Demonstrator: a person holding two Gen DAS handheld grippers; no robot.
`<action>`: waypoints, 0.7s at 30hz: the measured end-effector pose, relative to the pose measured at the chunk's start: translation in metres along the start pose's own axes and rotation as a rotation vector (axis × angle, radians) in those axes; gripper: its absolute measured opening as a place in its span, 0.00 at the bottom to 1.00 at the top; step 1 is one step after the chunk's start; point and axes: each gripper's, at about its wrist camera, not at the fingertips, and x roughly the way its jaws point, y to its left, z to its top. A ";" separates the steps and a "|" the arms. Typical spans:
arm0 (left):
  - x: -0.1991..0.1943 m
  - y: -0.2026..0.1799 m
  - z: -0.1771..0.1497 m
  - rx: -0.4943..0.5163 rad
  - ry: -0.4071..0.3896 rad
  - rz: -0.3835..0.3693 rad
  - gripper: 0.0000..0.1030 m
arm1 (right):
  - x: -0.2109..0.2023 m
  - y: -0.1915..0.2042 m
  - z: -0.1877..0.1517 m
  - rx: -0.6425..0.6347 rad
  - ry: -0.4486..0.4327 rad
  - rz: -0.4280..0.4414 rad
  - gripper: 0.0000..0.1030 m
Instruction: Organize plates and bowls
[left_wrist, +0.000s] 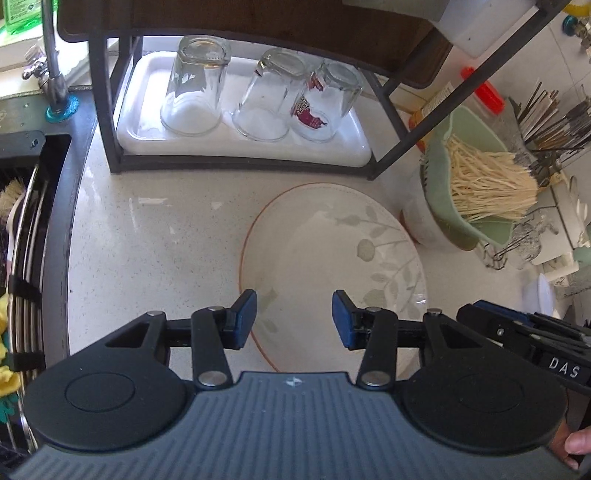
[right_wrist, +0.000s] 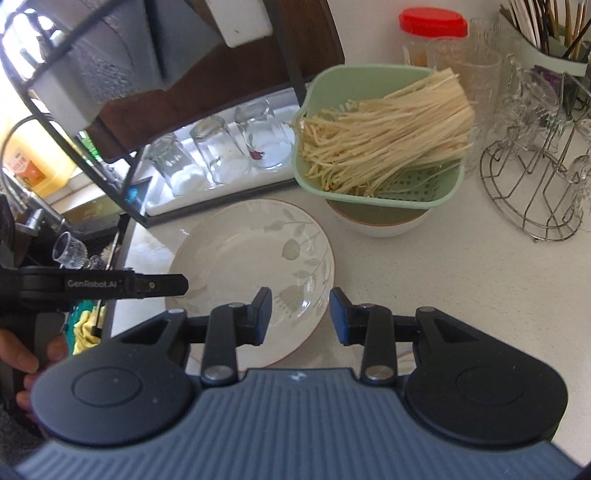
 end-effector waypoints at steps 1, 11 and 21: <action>0.003 0.000 0.002 0.005 0.005 -0.006 0.49 | 0.004 -0.001 0.001 0.005 0.000 -0.012 0.36; 0.017 0.015 0.018 -0.017 0.051 -0.074 0.48 | 0.053 -0.008 0.004 0.038 0.059 -0.070 0.35; 0.000 0.030 0.023 -0.084 0.016 -0.073 0.48 | 0.075 -0.009 0.011 0.052 0.091 -0.094 0.35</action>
